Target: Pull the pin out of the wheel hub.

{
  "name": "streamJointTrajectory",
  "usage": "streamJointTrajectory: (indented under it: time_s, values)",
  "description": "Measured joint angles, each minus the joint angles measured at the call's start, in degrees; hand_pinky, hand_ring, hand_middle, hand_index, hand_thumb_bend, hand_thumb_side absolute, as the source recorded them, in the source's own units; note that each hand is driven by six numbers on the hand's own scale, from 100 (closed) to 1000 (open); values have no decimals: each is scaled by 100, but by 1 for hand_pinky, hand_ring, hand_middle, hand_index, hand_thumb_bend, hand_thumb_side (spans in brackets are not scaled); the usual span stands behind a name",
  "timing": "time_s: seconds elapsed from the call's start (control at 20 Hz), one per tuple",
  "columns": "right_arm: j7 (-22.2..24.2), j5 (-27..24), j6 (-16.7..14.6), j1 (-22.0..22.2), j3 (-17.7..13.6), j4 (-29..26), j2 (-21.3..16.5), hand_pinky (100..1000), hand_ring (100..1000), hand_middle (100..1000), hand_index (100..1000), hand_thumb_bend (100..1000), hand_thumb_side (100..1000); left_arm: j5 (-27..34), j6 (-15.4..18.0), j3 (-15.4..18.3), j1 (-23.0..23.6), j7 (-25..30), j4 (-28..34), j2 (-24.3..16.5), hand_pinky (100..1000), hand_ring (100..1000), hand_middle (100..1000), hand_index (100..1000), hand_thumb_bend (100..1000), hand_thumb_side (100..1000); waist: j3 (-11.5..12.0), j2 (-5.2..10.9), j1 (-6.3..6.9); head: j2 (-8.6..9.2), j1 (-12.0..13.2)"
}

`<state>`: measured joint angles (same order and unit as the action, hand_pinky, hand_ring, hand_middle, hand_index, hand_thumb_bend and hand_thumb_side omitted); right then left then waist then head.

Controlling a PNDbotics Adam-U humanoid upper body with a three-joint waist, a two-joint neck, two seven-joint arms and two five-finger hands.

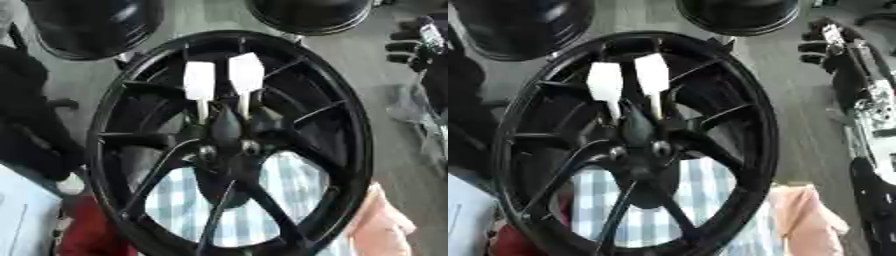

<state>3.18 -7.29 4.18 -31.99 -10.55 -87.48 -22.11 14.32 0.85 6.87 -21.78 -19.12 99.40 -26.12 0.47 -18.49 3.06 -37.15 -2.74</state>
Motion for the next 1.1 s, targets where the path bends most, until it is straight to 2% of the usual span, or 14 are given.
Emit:
streamJointTrajectory:
  time_s: [0.45,0.65,0.85,1.1]
  values:
    - [-8,7,-7,29,0,0,-40,749,722,674,762,100,710,156,-16,-82,-381,119,196,-734,726,827,712,722,291,511,-30,0,51,-1,-33]
    - [-17,7,-13,31,0,0,-69,749,726,678,764,100,711,160,-77,-181,-624,330,265,-1159,731,827,714,727,295,496,-36,0,100,-1,-68]
    - [-63,7,-16,33,0,0,-90,754,739,702,780,100,709,100,-231,-346,-908,782,268,-1703,744,832,723,743,303,486,-36,0,136,2,-119]
    - [-139,7,-74,53,3,0,-129,766,761,737,796,100,708,-140,-500,-619,-1334,1712,223,-2443,763,836,743,772,324,486,-36,0,188,2,-134]
